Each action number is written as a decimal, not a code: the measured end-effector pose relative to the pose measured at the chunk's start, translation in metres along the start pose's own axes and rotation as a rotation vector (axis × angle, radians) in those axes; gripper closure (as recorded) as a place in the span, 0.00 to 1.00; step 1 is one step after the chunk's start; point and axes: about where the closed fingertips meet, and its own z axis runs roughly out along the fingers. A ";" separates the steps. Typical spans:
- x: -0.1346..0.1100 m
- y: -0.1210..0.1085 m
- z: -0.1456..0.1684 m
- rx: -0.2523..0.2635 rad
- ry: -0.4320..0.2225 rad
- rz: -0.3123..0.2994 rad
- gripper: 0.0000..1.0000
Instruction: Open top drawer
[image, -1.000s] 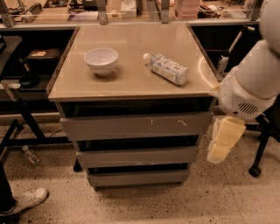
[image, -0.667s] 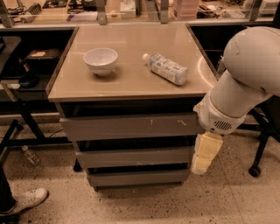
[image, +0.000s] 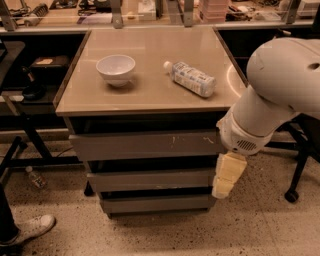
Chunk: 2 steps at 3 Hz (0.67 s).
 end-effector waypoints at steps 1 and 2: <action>-0.018 -0.016 0.023 0.014 -0.019 0.017 0.00; -0.033 -0.038 0.042 0.029 -0.026 0.029 0.00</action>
Offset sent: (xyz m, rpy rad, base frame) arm 0.0841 0.0456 -0.0454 0.0311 -0.0435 -0.0508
